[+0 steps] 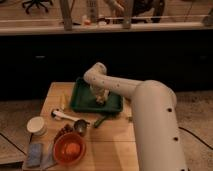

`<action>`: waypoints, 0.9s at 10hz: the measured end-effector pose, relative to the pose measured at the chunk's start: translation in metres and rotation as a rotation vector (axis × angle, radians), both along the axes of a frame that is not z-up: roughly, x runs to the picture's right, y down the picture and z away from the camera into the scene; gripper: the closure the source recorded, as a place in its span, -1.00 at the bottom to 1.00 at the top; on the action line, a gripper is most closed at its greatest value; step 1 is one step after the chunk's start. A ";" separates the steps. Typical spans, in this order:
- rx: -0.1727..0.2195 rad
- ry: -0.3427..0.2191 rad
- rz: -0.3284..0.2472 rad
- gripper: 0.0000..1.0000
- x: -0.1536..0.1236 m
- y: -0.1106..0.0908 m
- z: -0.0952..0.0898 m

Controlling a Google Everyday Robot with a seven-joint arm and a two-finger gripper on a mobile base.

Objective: Wipe tray with eraser

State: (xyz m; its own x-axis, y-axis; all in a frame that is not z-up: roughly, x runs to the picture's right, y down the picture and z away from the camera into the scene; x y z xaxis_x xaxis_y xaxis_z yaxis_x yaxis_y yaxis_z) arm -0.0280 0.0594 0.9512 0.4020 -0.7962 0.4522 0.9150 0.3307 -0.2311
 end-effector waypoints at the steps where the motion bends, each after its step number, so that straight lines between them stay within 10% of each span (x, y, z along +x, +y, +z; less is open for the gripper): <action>1: 0.000 0.000 0.000 0.94 0.000 0.000 0.000; 9: -0.015 0.005 0.027 0.94 0.000 -0.006 -0.012</action>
State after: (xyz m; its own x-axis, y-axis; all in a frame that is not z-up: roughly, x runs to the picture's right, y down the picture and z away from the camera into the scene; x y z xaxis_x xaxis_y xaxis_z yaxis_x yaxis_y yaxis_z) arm -0.0285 0.0532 0.9392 0.4253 -0.7784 0.4617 0.9047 0.3513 -0.2410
